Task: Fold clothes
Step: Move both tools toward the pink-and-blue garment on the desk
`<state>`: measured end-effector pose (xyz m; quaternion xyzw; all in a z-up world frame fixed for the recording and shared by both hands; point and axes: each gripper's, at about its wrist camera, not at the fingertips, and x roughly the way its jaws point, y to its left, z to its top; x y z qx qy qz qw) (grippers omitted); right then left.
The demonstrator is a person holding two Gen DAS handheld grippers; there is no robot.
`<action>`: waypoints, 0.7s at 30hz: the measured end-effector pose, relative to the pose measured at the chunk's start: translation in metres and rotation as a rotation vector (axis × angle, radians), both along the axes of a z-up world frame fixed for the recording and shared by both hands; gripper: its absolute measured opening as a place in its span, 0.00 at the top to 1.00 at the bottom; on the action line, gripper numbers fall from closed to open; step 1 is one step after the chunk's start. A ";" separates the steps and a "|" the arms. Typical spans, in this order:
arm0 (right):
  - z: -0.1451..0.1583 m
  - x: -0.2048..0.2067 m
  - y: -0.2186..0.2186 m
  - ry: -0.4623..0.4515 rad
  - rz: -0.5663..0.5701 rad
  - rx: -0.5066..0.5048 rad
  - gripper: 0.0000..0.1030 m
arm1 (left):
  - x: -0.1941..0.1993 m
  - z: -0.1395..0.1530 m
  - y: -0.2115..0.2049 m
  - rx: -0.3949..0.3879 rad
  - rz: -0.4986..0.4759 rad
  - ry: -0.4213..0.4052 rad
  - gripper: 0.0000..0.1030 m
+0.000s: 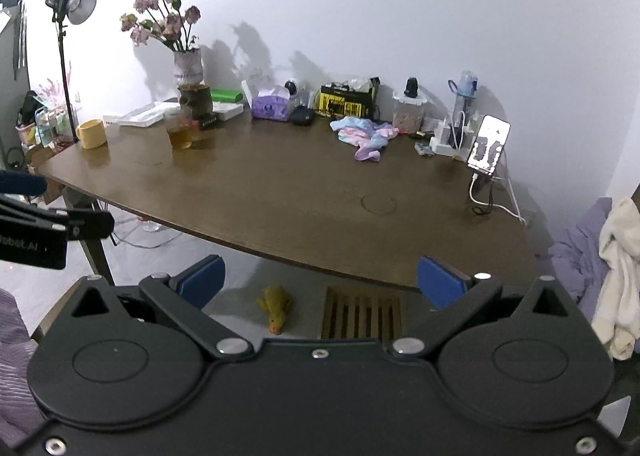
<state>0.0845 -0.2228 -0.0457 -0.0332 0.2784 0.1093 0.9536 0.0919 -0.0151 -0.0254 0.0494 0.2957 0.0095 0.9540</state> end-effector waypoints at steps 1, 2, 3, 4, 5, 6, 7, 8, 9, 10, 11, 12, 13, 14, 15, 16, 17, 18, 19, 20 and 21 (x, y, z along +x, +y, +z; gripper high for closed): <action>-0.001 0.008 -0.002 -0.002 -0.004 0.009 0.00 | 0.006 -0.001 -0.001 0.002 0.002 -0.002 0.00; -0.002 0.016 -0.003 -0.004 -0.009 0.018 0.00 | 0.011 -0.002 0.000 0.001 0.003 -0.006 0.00; -0.002 0.022 -0.004 -0.005 -0.012 0.025 0.00 | 0.019 -0.004 0.001 -0.001 0.003 -0.011 0.00; -0.003 0.030 -0.005 -0.005 -0.014 0.032 0.00 | 0.031 -0.006 0.002 -0.004 0.002 -0.016 0.00; -0.006 0.042 -0.004 0.000 -0.013 0.035 0.00 | 0.045 -0.010 0.004 -0.004 -0.007 -0.018 0.00; -0.006 0.051 -0.004 0.003 -0.007 0.034 0.00 | 0.060 -0.014 0.006 -0.002 -0.024 -0.016 0.00; -0.008 0.061 -0.004 -0.001 -0.003 0.034 0.00 | 0.074 -0.017 0.007 0.001 -0.043 -0.015 0.00; -0.012 0.074 -0.001 -0.030 -0.004 0.035 0.00 | 0.085 -0.020 0.007 0.003 -0.057 -0.016 0.00; -0.016 0.087 0.001 -0.059 -0.004 0.037 0.00 | 0.099 -0.023 0.007 0.007 -0.069 -0.020 0.00; -0.020 0.100 0.004 -0.086 -0.006 0.040 0.00 | 0.115 -0.026 0.007 0.012 -0.079 -0.026 0.00; -0.022 0.114 0.007 -0.102 -0.015 0.043 0.00 | 0.128 -0.027 0.009 0.015 -0.088 -0.031 0.00; -0.025 0.129 0.010 -0.098 -0.028 0.032 0.00 | 0.135 -0.028 0.012 0.014 -0.093 -0.034 0.00; -0.026 0.144 0.013 -0.085 -0.040 0.011 0.00 | 0.150 -0.029 0.018 0.010 -0.105 -0.034 0.00; -0.026 0.156 0.015 -0.073 -0.048 -0.012 0.00 | 0.168 -0.031 0.023 0.006 -0.118 -0.034 0.00; -0.028 0.176 0.021 -0.061 -0.069 -0.041 0.00 | 0.181 -0.032 0.027 0.001 -0.125 -0.035 0.00; -0.028 0.188 0.023 -0.055 -0.071 -0.044 0.00 | 0.188 -0.033 0.031 -0.002 -0.130 -0.035 0.00; -0.028 0.202 0.027 -0.046 -0.075 -0.046 0.00 | 0.202 -0.034 0.037 -0.010 -0.145 -0.037 0.00; -0.028 0.218 0.033 -0.033 -0.084 -0.039 0.00 | 0.217 -0.035 0.042 -0.009 -0.157 -0.037 0.00; -0.026 0.227 0.034 -0.027 -0.091 -0.028 0.00 | 0.228 -0.036 0.043 0.001 -0.162 -0.033 0.00; -0.025 0.237 0.036 -0.018 -0.099 -0.014 0.00 | 0.237 -0.037 0.045 0.008 -0.164 -0.032 0.00; -0.025 0.252 0.038 -0.003 -0.112 0.011 0.00 | 0.248 -0.035 0.049 0.010 -0.166 -0.030 0.00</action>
